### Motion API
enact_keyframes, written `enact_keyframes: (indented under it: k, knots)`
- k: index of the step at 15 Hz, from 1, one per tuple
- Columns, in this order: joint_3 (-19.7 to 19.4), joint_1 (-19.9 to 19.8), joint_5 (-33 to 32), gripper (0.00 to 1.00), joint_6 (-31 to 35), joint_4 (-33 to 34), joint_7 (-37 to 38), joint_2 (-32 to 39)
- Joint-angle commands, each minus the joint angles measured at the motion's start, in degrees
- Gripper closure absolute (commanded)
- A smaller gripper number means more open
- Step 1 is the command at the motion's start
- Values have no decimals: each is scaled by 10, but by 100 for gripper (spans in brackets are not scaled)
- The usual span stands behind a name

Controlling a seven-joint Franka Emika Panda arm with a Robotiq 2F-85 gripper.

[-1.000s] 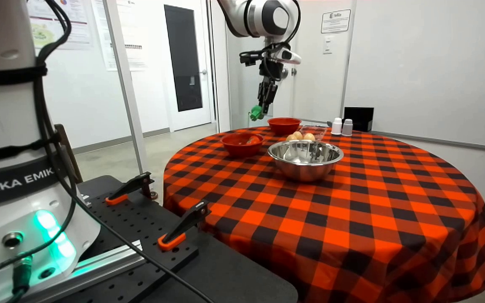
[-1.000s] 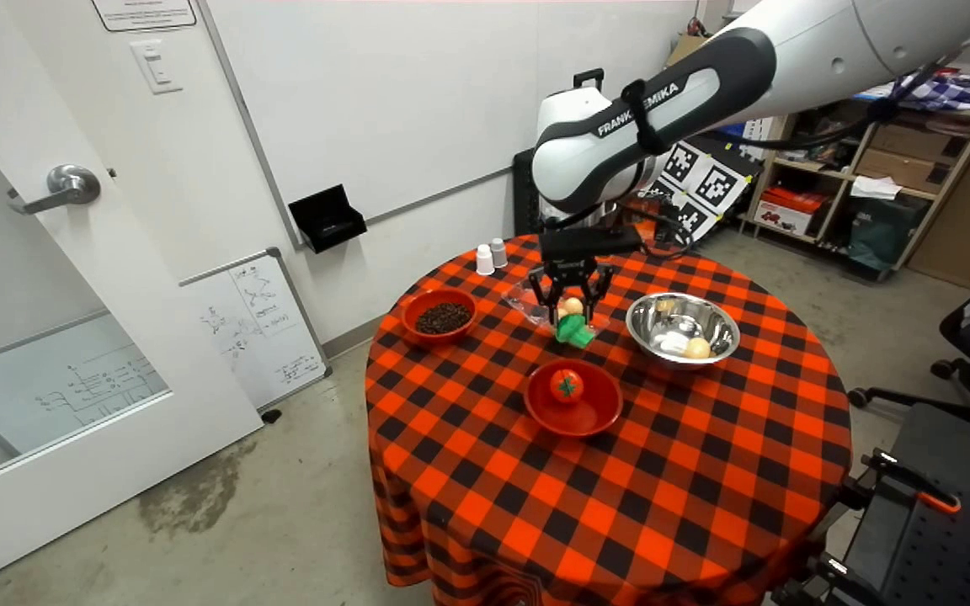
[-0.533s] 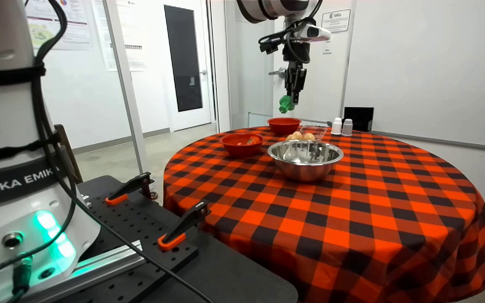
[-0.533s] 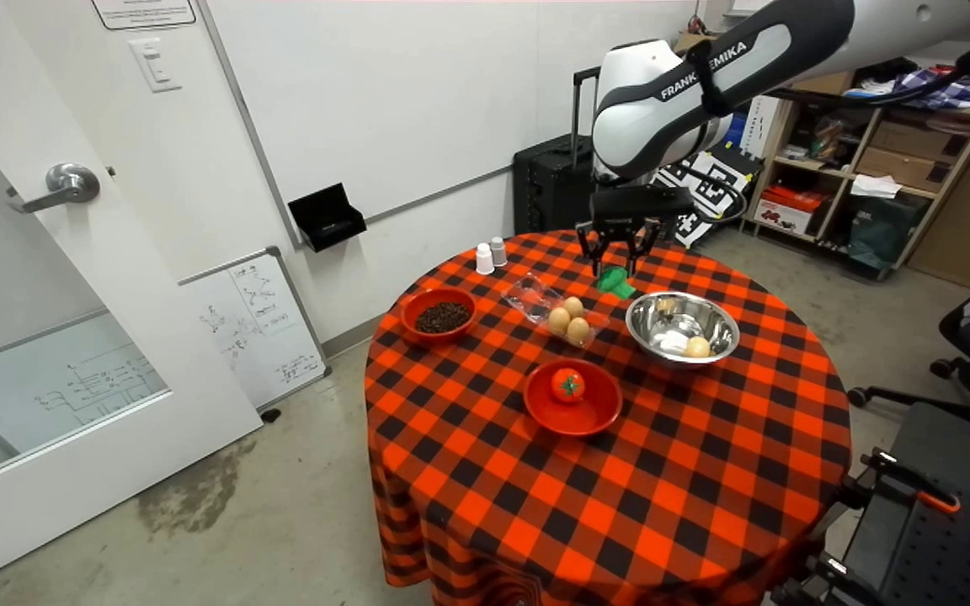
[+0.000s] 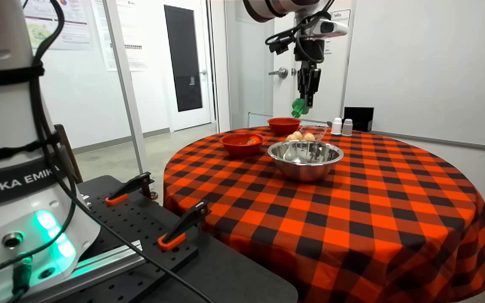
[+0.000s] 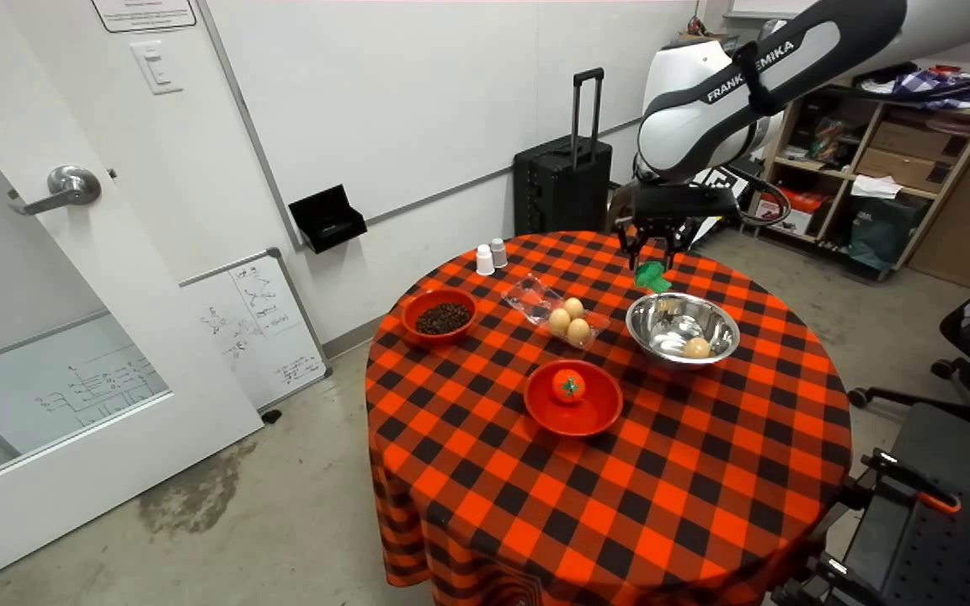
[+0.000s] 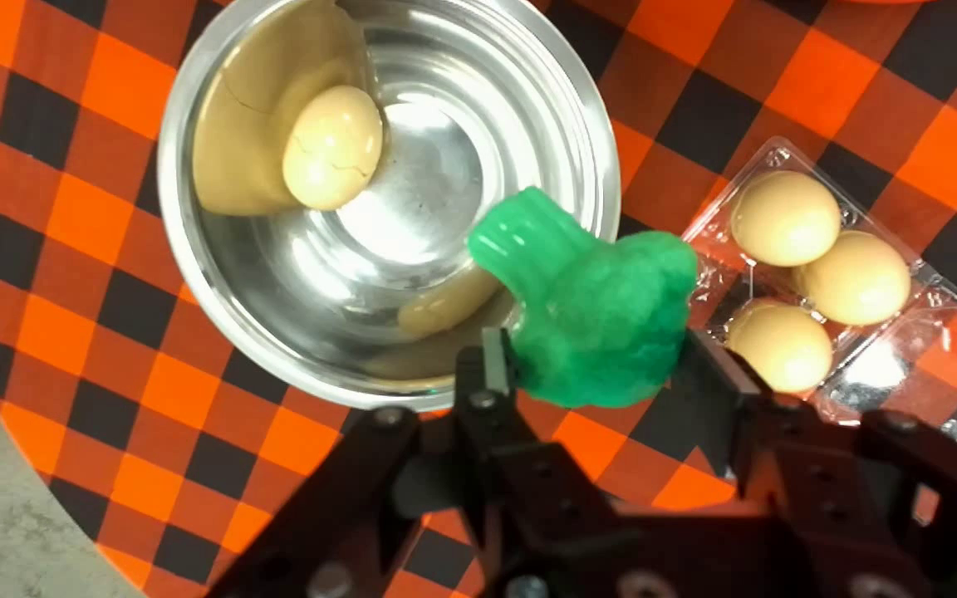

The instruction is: Pick up an egg and the toys from the orange bowl and put them in the silver dish.

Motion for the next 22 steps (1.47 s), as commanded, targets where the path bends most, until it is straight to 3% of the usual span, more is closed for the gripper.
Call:
enact_keyframes:
  k: [1,12,17,22]
  knots:
    - [-4,3,-21,74,21,-51,-1,-43]
    - [-8,-8,-42,74,47,-135,3,-91]
    - [-11,-6,-64,74,61,-137,19,-78]
    - [-13,-2,-89,74,115,-133,34,-51]
